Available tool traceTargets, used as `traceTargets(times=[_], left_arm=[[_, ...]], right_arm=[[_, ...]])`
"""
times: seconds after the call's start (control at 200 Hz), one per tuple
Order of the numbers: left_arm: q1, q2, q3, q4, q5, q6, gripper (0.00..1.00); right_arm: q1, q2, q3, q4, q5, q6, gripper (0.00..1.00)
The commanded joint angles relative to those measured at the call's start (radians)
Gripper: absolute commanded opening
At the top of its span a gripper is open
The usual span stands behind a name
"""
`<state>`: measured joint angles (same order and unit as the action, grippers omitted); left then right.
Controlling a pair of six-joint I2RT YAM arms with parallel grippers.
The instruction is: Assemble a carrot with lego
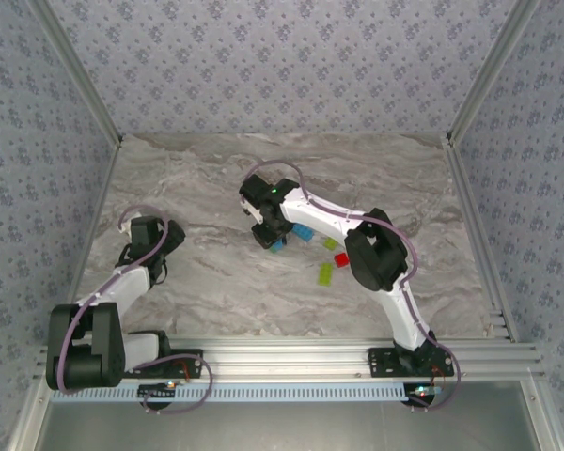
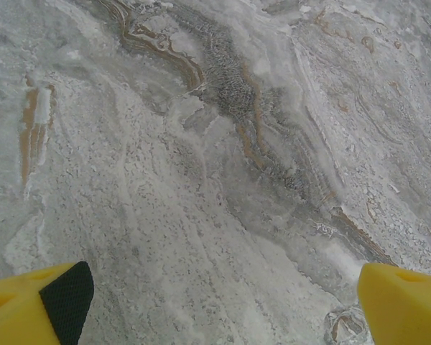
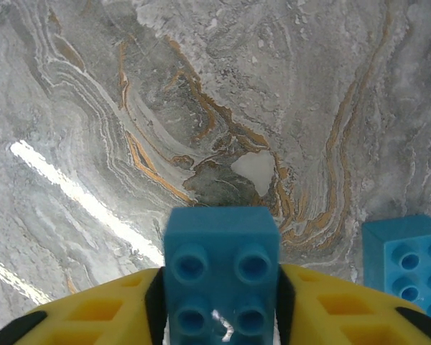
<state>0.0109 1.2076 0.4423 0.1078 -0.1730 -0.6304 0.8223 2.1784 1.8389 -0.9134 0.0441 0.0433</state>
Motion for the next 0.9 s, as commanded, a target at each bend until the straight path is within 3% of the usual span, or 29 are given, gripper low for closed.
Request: traceTargets(times=[0.0,0.28,0.525,0.7,0.894], left_arm=[[-0.007,0.007,0.032,0.004,-0.016,-0.001,0.96],[-0.007,0.007,0.032,0.003,-0.016,-0.002,0.96],[-0.006,0.010,0.033,0.003,-0.013,-0.001,0.96],[-0.006,0.009,0.033,0.003,-0.014,-0.001,0.96],[-0.006,0.011,0.035,0.003,-0.012,0.001,0.96]], right_arm=[[-0.004,-0.022,0.004,-0.026,-0.016,-0.006,0.51],[-0.026,-0.098,0.024,-0.036,0.016,-0.003,0.57],[-0.157,-0.220,-0.060,-0.010,-0.025,-0.014,0.58],[-0.242,-0.219,-0.145,0.034,-0.043,-0.059,0.57],[-0.258,-0.172,-0.219,0.112,-0.084,-0.153,0.57]])
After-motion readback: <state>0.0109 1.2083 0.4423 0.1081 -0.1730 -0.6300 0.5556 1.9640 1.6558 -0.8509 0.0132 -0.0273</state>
